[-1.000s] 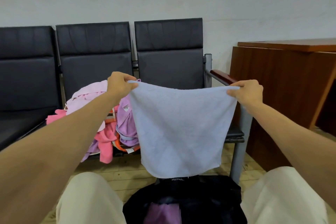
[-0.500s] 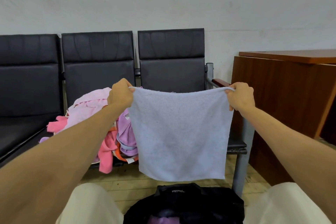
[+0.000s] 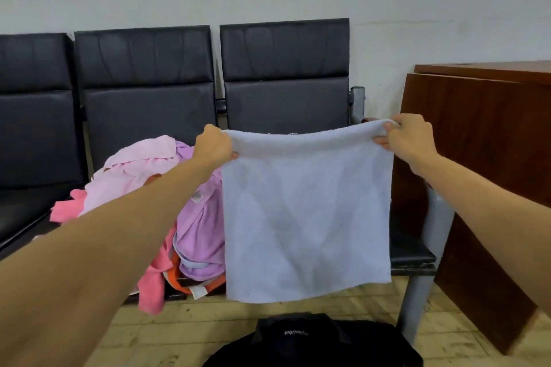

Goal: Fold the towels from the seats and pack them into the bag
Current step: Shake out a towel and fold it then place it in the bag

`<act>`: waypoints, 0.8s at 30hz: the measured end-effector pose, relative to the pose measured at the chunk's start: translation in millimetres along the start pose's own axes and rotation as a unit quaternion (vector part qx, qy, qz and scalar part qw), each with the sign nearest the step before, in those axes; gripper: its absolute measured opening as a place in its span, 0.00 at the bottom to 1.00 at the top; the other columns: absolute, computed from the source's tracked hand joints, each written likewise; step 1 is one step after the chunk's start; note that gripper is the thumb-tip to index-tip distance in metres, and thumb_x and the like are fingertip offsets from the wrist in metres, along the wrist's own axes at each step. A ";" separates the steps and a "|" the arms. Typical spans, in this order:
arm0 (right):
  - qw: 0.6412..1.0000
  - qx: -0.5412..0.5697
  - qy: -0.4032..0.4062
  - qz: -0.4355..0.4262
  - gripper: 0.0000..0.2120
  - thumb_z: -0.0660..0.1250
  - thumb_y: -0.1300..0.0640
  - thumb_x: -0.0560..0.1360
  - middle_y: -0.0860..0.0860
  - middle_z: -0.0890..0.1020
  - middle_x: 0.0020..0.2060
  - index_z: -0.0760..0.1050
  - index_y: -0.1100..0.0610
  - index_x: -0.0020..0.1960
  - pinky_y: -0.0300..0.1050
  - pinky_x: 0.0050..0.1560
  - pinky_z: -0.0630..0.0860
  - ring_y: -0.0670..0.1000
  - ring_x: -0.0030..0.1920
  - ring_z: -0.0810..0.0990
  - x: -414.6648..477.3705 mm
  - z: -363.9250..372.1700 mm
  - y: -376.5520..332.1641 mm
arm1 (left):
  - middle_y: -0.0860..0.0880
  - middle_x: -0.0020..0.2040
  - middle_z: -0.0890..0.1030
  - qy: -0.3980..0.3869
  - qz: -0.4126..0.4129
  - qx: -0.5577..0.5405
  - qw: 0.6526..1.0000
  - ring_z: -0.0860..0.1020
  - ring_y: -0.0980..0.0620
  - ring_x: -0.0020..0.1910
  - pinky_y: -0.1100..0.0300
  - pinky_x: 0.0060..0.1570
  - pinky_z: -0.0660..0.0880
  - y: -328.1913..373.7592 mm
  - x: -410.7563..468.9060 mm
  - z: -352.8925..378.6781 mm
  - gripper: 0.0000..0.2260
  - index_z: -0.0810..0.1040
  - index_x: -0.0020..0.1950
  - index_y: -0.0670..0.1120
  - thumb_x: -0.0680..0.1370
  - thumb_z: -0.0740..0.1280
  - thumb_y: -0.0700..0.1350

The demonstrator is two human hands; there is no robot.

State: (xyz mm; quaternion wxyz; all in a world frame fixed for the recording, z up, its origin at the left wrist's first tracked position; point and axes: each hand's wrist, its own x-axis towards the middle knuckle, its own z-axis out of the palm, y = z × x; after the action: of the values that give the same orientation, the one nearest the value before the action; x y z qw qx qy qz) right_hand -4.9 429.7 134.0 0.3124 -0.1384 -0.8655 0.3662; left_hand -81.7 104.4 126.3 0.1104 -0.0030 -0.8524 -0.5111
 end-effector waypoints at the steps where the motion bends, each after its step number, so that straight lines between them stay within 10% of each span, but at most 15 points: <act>1: 1.000 0.003 0.009 -0.009 0.11 0.62 0.59 0.81 0.59 0.81 0.52 0.78 0.63 0.58 0.53 0.59 0.77 0.58 0.54 0.80 0.2 8.4 6.8 | 0.38 0.55 0.79 0.000 0.003 -0.002 1.000 0.81 0.41 0.50 0.47 0.52 0.79 -7.9 8.1 8.3 0.21 0.73 0.59 0.38 0.69 0.57 0.43; 8: 0.989 -0.077 -0.120 -0.034 0.07 0.60 0.62 0.80 0.58 0.81 0.44 0.77 0.58 0.51 0.52 0.46 0.78 0.58 0.44 0.80 -70.2 64.7 102.2 | 0.35 0.52 0.79 -0.052 -0.013 0.067 0.996 0.79 0.37 0.52 0.42 0.51 0.77 -103.8 -39.3 74.2 0.08 0.68 0.55 0.41 0.77 0.57 0.41; 12: 0.947 -0.212 -0.237 -0.053 0.08 0.59 0.61 0.79 0.63 0.81 0.47 0.76 0.58 0.54 0.57 0.43 0.76 0.65 0.44 0.78 -105.2 82.1 145.3 | 0.44 0.44 0.76 -0.139 0.036 0.137 0.980 0.75 0.46 0.43 0.56 0.43 0.68 -144.8 -100.6 94.0 0.03 0.65 0.52 0.44 0.81 0.56 0.37; 19: 0.954 -0.185 -0.227 -0.067 0.08 0.63 0.64 0.78 0.60 0.81 0.45 0.76 0.59 0.56 0.53 0.41 0.77 0.60 0.41 0.78 -103.7 98.4 155.0 | 0.43 0.61 0.72 -0.236 0.142 0.192 0.942 0.72 0.46 0.58 0.53 0.58 0.67 -178.3 -90.8 98.2 0.07 0.67 0.58 0.38 0.81 0.54 0.34; 24: 0.963 -0.150 -0.218 -0.053 0.10 0.59 0.63 0.81 0.59 0.81 0.49 0.77 0.58 0.58 0.48 0.45 0.77 0.57 0.43 0.78 -90.2 120.9 163.9 | 0.50 0.60 0.69 -0.226 0.151 0.202 0.941 0.69 0.52 0.55 0.62 0.49 0.64 -184.2 -71.8 112.0 0.11 0.65 0.64 0.40 0.82 0.54 0.36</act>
State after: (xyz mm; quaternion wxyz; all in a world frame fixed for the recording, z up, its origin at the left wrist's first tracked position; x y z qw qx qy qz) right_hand -11.6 434.9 -88.6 0.1111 -0.0547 -0.9638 0.2360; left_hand -54.1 121.9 -98.6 -0.0106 -0.2249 -0.9299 -0.2909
